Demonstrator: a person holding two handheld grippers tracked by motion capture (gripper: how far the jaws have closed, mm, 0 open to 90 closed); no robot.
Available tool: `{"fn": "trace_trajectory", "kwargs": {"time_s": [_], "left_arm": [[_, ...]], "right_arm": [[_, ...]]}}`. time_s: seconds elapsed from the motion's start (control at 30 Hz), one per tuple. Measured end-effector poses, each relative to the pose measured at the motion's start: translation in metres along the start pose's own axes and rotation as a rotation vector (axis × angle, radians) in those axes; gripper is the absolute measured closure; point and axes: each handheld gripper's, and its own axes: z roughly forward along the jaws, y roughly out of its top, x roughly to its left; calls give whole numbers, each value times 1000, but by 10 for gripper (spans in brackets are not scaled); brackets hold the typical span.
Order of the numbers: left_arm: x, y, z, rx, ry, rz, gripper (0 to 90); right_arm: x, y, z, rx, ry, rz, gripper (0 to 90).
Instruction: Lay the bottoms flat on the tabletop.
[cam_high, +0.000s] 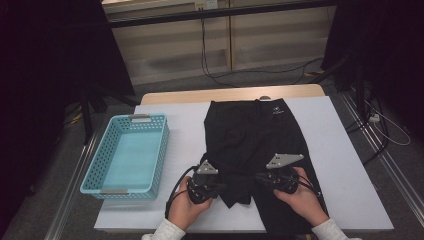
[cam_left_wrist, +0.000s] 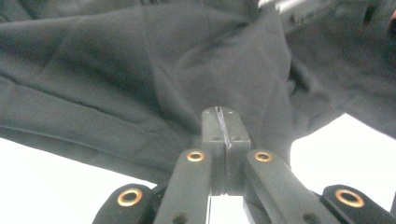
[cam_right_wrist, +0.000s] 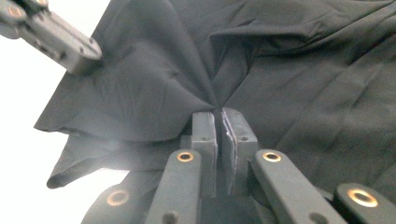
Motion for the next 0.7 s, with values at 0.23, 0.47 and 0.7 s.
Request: {"fn": "trace_trajectory", "kwargs": {"time_s": [0.23, 0.47, 0.7], "left_arm": [[3, 2, -6, -28, -47, -22, 900], [7, 3, -11, -49, -47, -47, 900], [21, 14, -35, -154, -35, -100, 900]], "right_arm": [[0, 1, 0, -5, -1, -2, 839], [0, 1, -2, -6, -5, -1, 835], [6, 7, -6, -38, 11, -23, 763]]}}
